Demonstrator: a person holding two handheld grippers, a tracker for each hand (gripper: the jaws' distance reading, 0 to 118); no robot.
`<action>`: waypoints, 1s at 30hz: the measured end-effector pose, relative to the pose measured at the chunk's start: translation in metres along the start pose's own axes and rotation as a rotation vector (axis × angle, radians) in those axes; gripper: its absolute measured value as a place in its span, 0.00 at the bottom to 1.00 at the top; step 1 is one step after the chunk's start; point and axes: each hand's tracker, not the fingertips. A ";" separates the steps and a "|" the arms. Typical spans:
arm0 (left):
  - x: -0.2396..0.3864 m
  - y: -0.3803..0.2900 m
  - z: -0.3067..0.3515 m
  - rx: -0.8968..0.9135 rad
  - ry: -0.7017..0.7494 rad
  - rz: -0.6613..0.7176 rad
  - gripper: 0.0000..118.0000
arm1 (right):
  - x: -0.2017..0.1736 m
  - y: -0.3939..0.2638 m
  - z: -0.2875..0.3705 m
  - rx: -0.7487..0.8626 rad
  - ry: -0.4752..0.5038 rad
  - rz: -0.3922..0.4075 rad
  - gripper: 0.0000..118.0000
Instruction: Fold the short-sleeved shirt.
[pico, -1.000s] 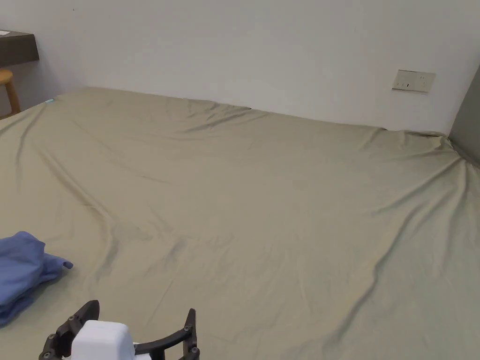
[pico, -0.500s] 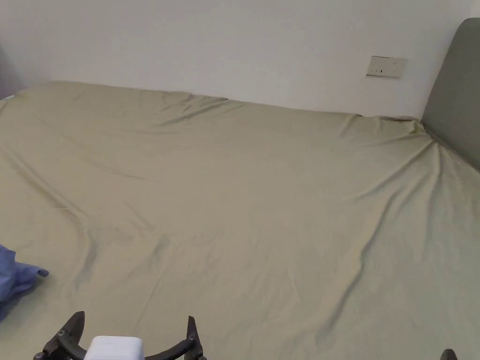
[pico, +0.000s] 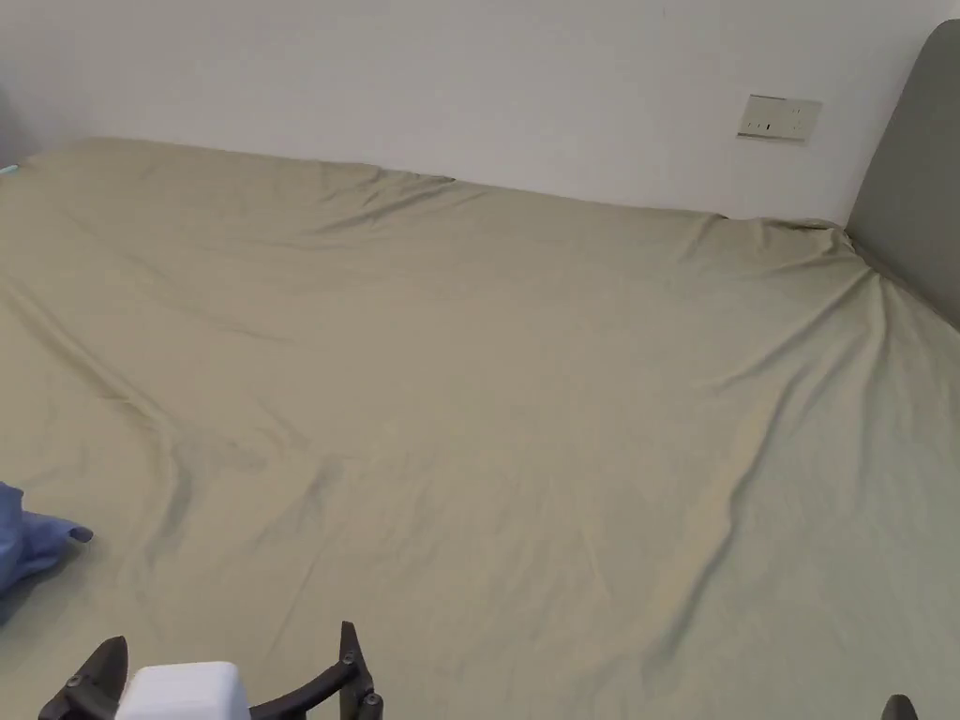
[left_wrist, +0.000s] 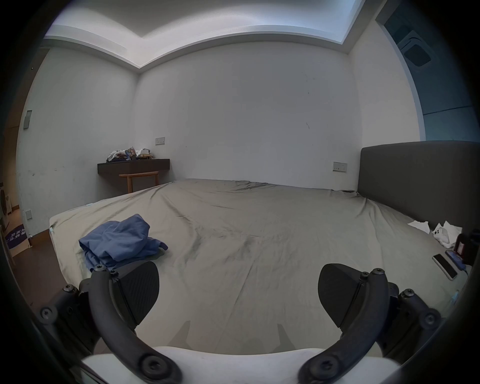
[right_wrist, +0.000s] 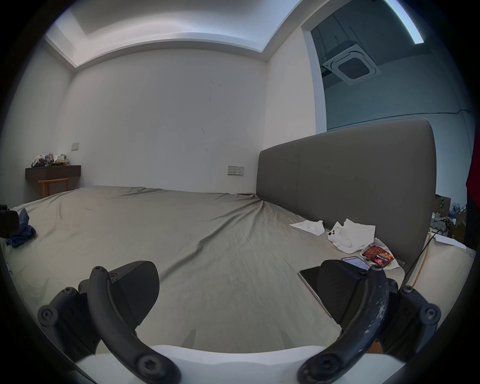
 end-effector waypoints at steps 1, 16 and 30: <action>0.002 -0.001 0.000 -0.001 -0.005 -0.009 1.00 | -0.001 0.000 0.000 -0.002 0.002 0.003 1.00; -0.011 0.003 -0.009 -0.054 0.049 0.068 1.00 | 0.002 -0.001 -0.004 -0.021 -0.002 -0.010 1.00; -0.003 0.001 -0.010 -0.074 0.026 0.023 1.00 | -0.002 -0.002 -0.006 -0.033 0.011 0.011 1.00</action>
